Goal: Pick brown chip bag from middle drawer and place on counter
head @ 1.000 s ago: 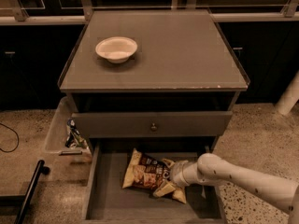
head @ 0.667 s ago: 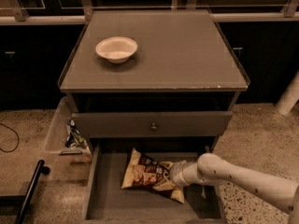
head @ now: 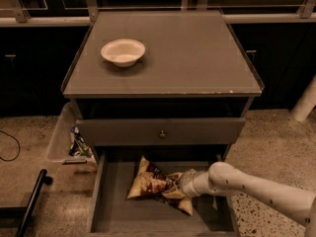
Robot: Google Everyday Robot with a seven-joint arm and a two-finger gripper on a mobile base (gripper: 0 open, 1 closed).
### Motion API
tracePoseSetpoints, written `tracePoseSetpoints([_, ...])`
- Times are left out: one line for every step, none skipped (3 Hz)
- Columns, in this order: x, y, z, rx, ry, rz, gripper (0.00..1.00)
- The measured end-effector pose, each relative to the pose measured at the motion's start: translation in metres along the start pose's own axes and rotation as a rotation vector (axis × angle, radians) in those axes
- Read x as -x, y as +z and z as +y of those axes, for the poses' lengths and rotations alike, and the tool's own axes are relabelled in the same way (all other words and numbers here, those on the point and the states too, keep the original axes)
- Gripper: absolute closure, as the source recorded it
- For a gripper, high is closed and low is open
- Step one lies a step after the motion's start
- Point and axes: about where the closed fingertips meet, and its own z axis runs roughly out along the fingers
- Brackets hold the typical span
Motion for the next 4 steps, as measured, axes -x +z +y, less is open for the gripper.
tracePoseSetpoints([0.001, -0.014, -0.001, 0.002, 0.032, -0.027, 1.0])
tracePoseSetpoints([0.018, -0.055, -0.011, 0.004, 0.028, -0.051, 1.0])
tracePoseSetpoints([0.044, -0.117, -0.028, 0.019, 0.003, -0.063, 1.0])
tracePoseSetpoints([0.082, -0.192, -0.036, 0.033, -0.056, -0.048, 1.0])
